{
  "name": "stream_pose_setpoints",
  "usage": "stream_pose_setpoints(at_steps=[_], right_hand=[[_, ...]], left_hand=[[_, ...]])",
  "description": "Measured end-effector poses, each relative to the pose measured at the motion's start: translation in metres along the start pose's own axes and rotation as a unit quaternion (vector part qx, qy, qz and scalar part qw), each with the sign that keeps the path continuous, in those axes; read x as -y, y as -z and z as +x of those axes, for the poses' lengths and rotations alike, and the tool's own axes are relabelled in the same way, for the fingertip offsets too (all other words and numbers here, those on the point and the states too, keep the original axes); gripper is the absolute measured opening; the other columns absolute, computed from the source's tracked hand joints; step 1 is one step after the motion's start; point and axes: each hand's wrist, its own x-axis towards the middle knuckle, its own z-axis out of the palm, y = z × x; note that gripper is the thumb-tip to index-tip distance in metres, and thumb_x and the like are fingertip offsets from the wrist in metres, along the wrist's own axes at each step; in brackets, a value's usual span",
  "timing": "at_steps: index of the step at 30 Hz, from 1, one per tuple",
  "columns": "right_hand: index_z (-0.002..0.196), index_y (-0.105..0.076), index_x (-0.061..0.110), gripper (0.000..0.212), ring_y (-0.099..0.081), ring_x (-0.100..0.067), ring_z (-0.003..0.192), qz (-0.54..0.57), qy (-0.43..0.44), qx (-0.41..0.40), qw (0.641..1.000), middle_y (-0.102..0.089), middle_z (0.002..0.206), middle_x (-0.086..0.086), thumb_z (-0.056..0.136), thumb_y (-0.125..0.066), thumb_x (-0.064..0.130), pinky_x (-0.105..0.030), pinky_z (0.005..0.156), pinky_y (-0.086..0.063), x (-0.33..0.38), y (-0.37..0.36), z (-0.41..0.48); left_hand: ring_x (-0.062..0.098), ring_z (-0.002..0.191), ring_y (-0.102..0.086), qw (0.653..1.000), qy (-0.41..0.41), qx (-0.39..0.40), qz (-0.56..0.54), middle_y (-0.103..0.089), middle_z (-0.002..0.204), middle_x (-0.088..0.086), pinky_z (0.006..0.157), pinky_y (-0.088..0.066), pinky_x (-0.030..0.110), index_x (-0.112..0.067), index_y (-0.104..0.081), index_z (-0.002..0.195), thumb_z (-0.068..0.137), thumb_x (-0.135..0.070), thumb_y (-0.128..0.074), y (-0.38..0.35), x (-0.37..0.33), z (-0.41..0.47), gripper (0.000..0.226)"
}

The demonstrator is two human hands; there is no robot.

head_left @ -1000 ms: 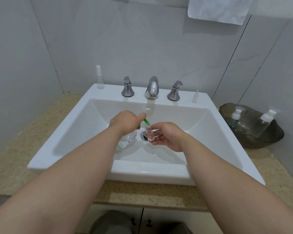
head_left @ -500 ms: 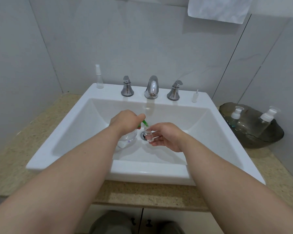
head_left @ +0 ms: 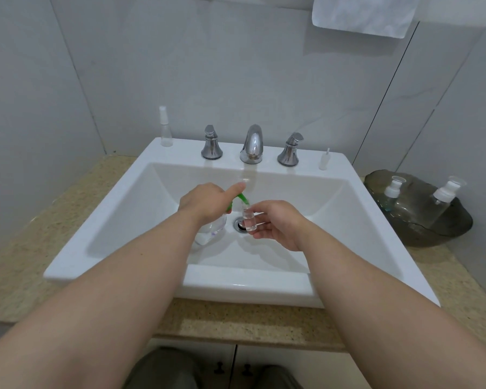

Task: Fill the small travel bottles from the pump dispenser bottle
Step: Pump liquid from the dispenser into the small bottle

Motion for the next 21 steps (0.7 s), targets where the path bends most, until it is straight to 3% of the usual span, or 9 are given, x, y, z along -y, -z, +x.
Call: stream_pose_setpoints(at_steps=[15,21], right_hand=[[0.103,-0.071,0.002,0.019,-0.063,-0.027,0.075,-0.006,0.002,-0.004,1.000,-0.071,0.089,-0.014,0.097,-0.057,0.014,-0.033,0.072,-0.055,0.001,0.001,-0.001],[0.099,-0.071,0.003,0.016,-0.063,-0.026,0.073,-0.011,0.005,0.004,1.000,-0.071,0.088,-0.013,0.096,-0.059,0.014,-0.033,0.072,-0.055,0.002,-0.001,-0.002]], left_hand=[[0.020,0.080,-0.064,1.000,0.008,-0.003,-0.015,-0.071,0.079,-0.005,0.085,-0.048,0.037,-0.018,-0.075,0.066,0.094,-0.070,-0.042,-0.003,0.003,0.009,0.067],[0.024,0.078,-0.066,1.000,0.012,-0.001,-0.020,-0.074,0.081,0.000,0.078,-0.047,0.035,-0.018,-0.074,0.064,0.091,-0.067,-0.043,-0.004,0.005,0.012,0.064]])
